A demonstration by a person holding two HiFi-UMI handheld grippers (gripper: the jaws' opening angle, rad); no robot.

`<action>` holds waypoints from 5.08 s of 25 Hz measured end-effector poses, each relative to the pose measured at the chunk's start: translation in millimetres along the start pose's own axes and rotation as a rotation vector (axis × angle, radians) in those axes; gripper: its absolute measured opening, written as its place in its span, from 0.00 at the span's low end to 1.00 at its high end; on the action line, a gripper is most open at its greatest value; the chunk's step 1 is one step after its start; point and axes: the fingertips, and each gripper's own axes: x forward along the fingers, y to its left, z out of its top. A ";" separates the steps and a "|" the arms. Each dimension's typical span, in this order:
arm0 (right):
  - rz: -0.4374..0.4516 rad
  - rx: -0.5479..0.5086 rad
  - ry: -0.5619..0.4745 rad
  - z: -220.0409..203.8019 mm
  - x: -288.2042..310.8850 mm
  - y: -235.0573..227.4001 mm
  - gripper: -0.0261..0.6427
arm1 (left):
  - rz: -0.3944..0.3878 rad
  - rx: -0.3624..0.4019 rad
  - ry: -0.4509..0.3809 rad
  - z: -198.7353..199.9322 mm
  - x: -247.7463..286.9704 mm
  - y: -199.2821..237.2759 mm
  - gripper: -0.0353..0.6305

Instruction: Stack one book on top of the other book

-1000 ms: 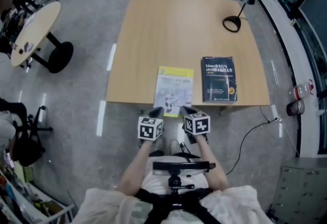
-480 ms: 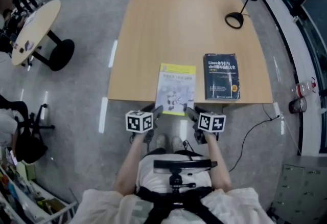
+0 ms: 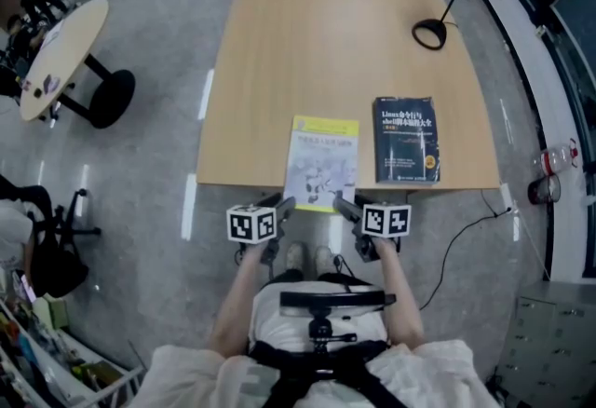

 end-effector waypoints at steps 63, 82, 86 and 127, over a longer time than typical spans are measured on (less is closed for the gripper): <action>-0.100 -0.401 -0.209 85.1 -51.5 72.8 0.25 | -0.113 0.353 -0.236 96.0 -18.7 -84.5 0.25; -0.069 -0.473 -0.232 157.0 -179.2 -97.3 0.25 | -0.041 0.356 -0.339 121.3 117.1 -258.5 0.25; -0.055 -0.458 -0.214 156.5 -178.6 -106.9 0.25 | -0.024 0.355 -0.321 120.9 124.4 -262.9 0.25; -0.053 -0.379 -0.011 124.8 -127.3 -161.5 0.26 | 0.047 0.183 -0.159 76.2 176.3 -218.8 0.25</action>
